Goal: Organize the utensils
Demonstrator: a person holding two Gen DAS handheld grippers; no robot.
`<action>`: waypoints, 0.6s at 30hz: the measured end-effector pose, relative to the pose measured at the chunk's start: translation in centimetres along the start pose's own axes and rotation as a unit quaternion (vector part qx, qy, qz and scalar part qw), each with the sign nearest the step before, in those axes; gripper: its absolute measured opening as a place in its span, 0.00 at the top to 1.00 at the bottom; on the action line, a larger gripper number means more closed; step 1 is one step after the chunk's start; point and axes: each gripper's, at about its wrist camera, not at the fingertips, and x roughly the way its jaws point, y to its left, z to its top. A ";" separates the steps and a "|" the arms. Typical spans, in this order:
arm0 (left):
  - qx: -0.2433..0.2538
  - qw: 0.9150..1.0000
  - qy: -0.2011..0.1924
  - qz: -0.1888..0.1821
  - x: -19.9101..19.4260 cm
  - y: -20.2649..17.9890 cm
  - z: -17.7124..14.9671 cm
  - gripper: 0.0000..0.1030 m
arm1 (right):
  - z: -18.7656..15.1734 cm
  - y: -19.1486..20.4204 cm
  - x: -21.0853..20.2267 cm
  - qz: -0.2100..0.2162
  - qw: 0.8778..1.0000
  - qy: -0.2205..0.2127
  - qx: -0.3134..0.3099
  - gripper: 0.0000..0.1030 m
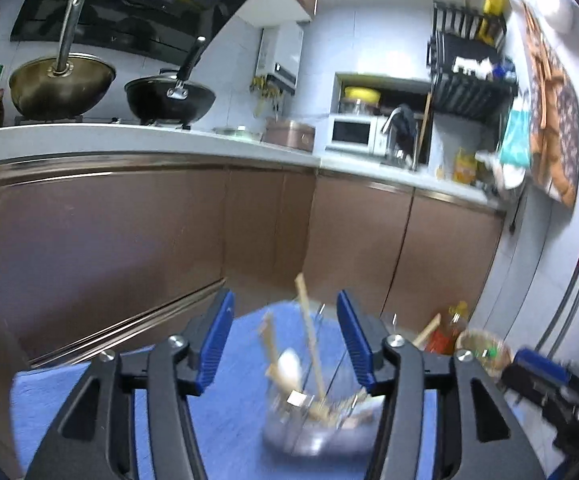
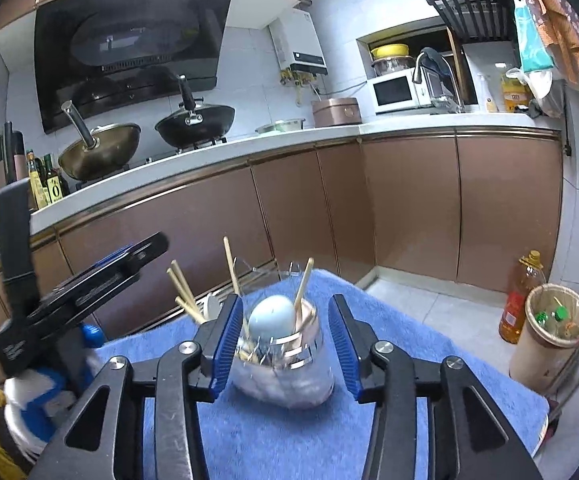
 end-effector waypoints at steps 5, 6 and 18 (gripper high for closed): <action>0.031 0.998 0.052 0.023 -3.6 0.9 -1.8 0.46 | -0.8 1.2 -1.4 -0.010 1.000 0.018 -0.006 0.50; 0.035 0.997 0.059 0.029 -4.2 1.1 -2.0 0.46 | -0.9 1.5 -1.9 -0.010 1.000 0.021 -0.006 0.50; 0.065 0.989 0.043 0.125 -14.2 2.4 -3.4 0.33 | -1.7 5.4 -7.9 -0.019 0.999 0.012 -0.029 0.29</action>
